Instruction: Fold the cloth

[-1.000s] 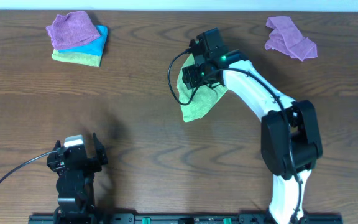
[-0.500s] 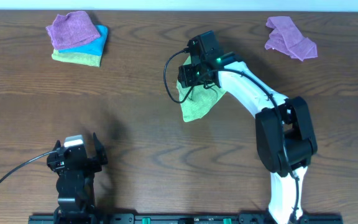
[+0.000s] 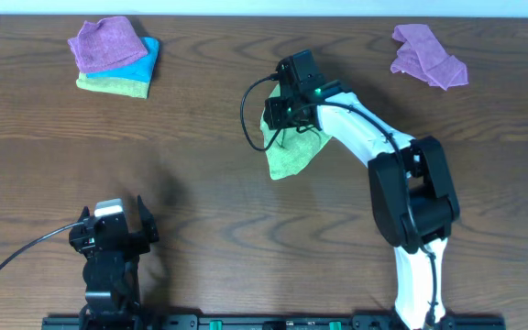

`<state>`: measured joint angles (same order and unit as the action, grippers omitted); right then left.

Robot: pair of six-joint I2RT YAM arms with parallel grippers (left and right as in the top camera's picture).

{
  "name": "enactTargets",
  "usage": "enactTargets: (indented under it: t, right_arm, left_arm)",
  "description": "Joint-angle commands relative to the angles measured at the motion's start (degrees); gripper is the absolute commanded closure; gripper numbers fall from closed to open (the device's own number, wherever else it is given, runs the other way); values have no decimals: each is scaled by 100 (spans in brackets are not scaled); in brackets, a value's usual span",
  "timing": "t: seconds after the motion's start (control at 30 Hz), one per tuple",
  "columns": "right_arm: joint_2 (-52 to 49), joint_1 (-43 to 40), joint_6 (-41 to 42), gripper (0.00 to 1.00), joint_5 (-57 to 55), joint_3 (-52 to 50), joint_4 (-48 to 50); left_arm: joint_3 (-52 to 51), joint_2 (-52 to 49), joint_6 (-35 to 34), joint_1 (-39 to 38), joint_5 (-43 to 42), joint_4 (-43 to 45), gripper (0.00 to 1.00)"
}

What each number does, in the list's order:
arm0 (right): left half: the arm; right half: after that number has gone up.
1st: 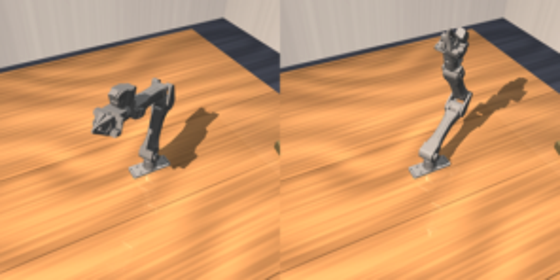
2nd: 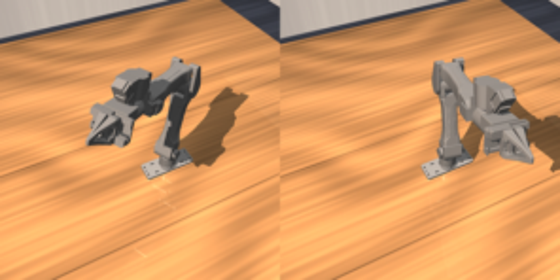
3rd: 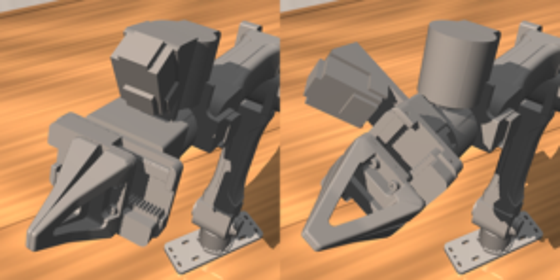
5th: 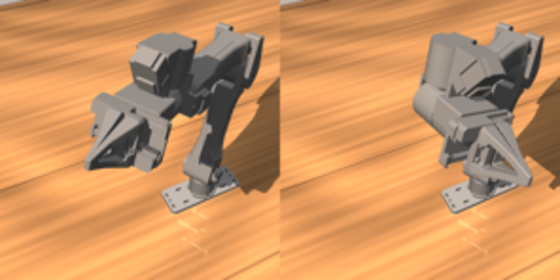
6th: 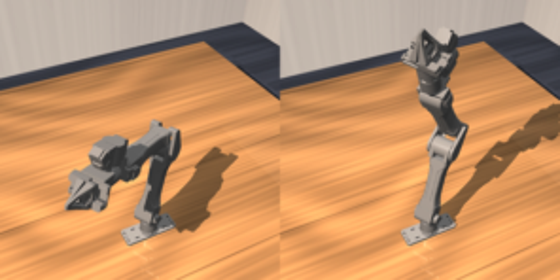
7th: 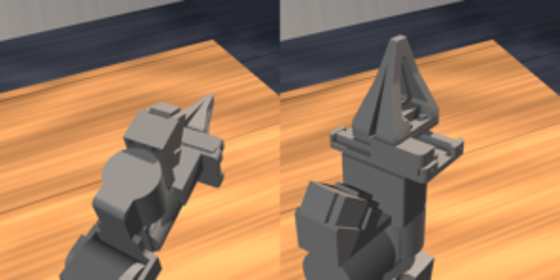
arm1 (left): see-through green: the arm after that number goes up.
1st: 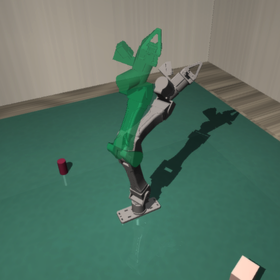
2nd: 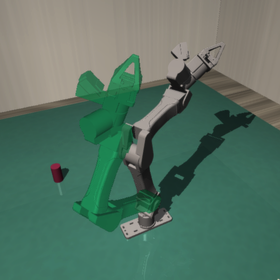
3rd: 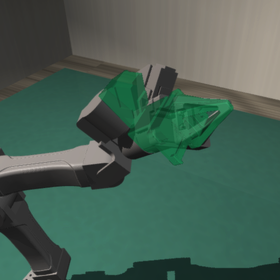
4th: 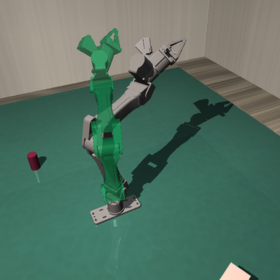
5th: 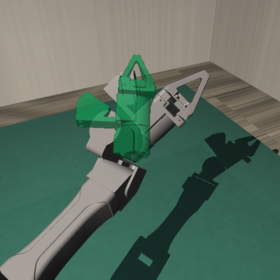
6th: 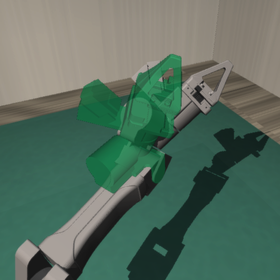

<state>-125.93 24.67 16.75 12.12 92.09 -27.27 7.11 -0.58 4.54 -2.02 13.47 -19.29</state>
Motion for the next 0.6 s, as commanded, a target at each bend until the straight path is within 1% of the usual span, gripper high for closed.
enactTargets:
  t: [0.0,0.03,0.13,0.33,0.47,0.57]
  right_arm:
    - [-90,55,61,63,37,57,199]
    - [-90,55,61,69,35,57,293]
    - [-90,55,66,83,42,57,527]
    - [-90,55,149,96,411,59,800]
    - [-90,111,236,99,761,59,1104]
    - [-90,225,321,99,756,59,1401]
  left_arm:
    - [-94,33,17,17,2,-125,5]
    - [-94,33,17,17,2,-125,5]
    - [-94,33,17,17,2,-125,5]
    - [-94,33,20,17,2,-125,5]
    - [-94,33,17,17,2,-125,5]
    - [-94,33,17,17,2,-125,5]
